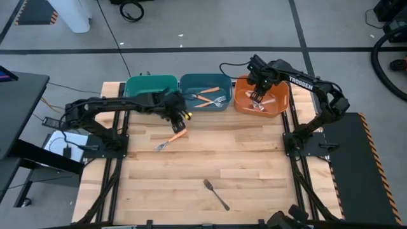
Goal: Sort silverware by color (type)
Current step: Put the orange fork in the blue bin
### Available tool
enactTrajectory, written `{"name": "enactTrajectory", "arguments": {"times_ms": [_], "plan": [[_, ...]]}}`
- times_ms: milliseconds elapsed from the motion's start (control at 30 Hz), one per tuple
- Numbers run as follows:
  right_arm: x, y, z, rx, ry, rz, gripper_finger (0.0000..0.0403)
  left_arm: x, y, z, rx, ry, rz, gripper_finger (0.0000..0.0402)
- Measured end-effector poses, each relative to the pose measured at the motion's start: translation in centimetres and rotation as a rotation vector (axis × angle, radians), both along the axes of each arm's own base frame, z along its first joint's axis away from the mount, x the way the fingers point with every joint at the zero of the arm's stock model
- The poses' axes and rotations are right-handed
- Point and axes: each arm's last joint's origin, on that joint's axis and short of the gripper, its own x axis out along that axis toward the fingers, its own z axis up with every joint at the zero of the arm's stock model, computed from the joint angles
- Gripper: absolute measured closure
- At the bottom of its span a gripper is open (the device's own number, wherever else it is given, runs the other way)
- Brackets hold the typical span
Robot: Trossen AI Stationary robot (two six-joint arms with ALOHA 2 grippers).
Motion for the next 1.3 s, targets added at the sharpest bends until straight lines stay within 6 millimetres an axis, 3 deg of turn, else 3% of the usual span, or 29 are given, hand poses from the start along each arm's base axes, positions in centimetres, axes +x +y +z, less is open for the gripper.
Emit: {"name": "enactTrajectory", "arguments": {"times_ms": [267,500,700,1033,1300], "plan": [[-0.3,-0.5,0.0,-0.014,-0.007,-0.003,0.0283,1.5,-2.7,-3.0,-0.092,0.131,0.02,0.031],[-0.3,-0.9,0.1,-0.038,-0.035,-0.011,0.0284,2.0,-4.7,-3.6,-0.206,0.133,0.106,0.031],[-0.2,-1.0,0.2,-0.045,-0.045,-0.01,0.0284,1.8,-5.2,-3.9,-0.231,0.16,0.168,0.031],[0.1,-1.2,0.2,-0.053,-0.082,0.005,0.0284,0.4,-5.6,-6.4,-0.273,0.237,0.214,0.0288],[0.1,-1.2,0.2,-0.052,-0.075,0.028,0.0284,0.1,-5.4,-6.5,-0.182,0.263,0.238,0.0278]]}}
